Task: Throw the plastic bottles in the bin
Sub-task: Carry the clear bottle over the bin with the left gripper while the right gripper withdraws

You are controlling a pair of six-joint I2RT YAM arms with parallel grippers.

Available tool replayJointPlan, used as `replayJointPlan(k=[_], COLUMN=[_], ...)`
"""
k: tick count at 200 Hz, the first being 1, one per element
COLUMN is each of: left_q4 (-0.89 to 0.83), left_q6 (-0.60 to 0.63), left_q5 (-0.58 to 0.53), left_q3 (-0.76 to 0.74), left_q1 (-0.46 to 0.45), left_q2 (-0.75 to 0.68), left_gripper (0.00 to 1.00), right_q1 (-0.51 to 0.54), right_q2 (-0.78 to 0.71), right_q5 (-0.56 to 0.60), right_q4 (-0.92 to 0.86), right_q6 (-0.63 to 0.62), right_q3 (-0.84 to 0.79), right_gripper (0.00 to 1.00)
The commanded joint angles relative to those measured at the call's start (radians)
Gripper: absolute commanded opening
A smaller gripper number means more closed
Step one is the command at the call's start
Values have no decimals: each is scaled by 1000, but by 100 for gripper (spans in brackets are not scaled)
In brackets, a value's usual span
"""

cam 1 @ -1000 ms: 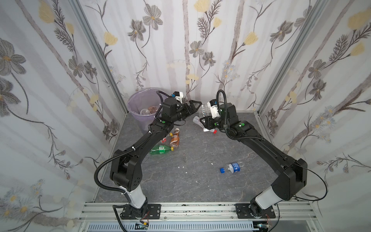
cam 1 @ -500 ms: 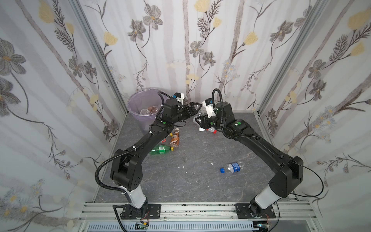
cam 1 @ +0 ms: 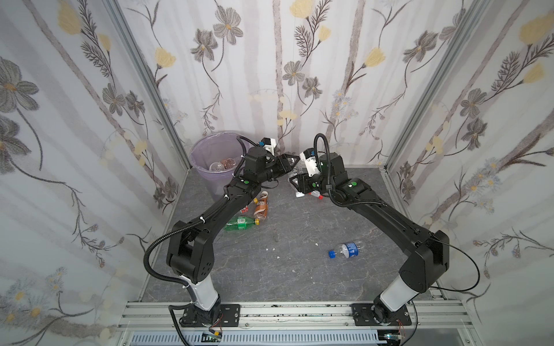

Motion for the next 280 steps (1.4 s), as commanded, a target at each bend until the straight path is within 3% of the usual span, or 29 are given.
replayJointPlan(k=[1, 83, 104, 159, 213, 248, 280], left_q4=[26, 20, 10, -89, -94, 107, 167], left_q6=[2, 75, 125, 283, 656, 903, 879], left_q5=[-15, -77, -104, -222, -598, -696, -711], left_q3=[17, 16, 30, 174, 324, 285, 229], left_q1=[0, 15, 41, 137, 139, 142, 212], left_q2=[6, -10, -25, -90, -236, -321, -290], left_gripper=[50, 49, 49, 50, 55, 58, 60], right_q1=[1, 2, 2, 2, 4, 20, 29], right_q2=[3, -48, -93, -266, -315, -336, -311], right_q5=[-11, 9, 38, 121, 39, 15, 12], right_q4=[46, 50, 59, 183, 264, 327, 330], right_q6=[-18, -19, -22, -13, 11, 17, 27], right_q3=[6, -11, -35, -173, -203, -202, -186], right_gripper=[56, 85, 99, 100, 100, 100, 100])
